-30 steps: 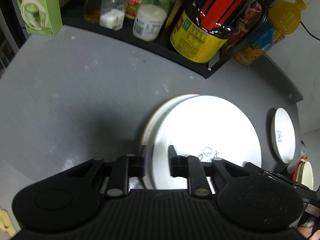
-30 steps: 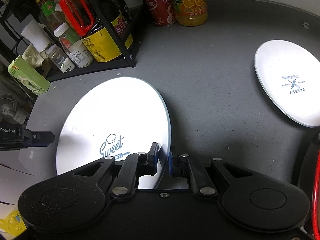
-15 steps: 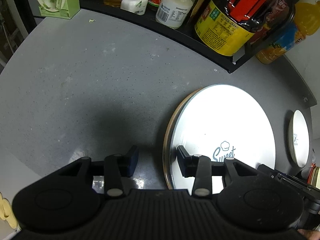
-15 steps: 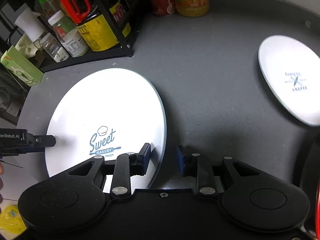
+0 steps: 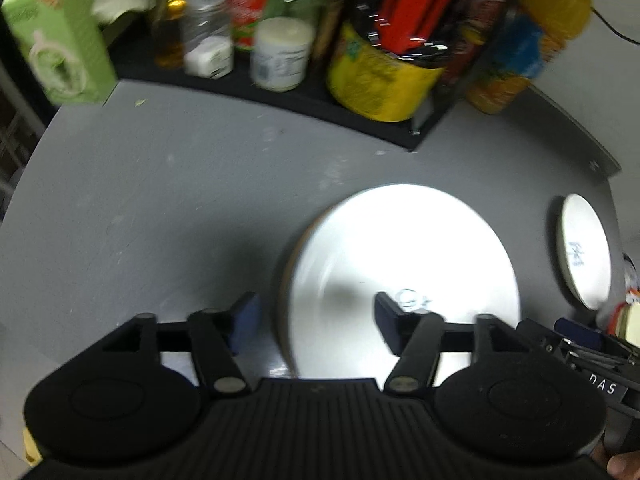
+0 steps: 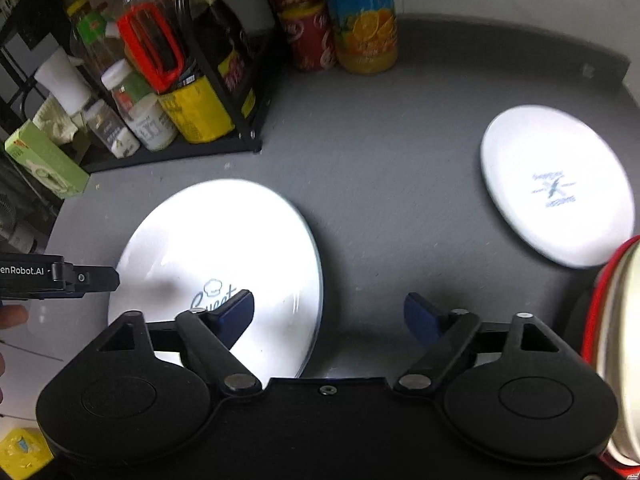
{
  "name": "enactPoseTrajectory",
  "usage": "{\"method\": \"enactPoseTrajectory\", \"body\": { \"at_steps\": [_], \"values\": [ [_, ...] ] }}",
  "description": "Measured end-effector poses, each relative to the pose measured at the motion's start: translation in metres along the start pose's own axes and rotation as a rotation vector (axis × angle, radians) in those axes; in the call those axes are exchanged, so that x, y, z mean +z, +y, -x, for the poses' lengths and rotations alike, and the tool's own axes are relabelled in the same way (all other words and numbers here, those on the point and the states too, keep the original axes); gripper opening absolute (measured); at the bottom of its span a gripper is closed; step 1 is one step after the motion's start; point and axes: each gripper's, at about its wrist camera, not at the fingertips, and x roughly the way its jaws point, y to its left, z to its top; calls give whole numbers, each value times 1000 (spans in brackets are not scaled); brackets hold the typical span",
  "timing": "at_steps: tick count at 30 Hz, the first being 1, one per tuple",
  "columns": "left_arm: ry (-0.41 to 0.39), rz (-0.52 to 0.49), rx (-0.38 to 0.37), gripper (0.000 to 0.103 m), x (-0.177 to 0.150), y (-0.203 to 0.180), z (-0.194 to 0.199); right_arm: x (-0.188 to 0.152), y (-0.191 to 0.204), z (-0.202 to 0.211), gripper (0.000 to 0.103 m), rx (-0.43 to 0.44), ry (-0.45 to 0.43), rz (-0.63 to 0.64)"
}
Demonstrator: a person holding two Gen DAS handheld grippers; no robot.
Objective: Organize plates and bowls
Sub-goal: 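Move both tools to the white 'BAKERY' plate and close on its rim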
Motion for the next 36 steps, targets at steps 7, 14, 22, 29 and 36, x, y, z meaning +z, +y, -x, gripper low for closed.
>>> {"method": "enactPoseTrajectory", "body": {
  "at_steps": [7,14,22,29,36],
  "values": [
    [-47,-107,-50,86,9,-36,19,4,-8,31,101,22,-45,-32],
    [-52,-178,-101,100,3,-67,23,3,-24,53,102,4,-60,-49],
    [-25,-224,-133,102,-4,-108,22,3,-50,83,102,-18,-73,-42],
    [-22,-226,-161,102,-15,-141,22,3,-77,101,102,1,-89,-33],
    [-19,-183,-159,102,-19,-163,19,10,-107,107,102,7,-86,-27]
  ]
}}
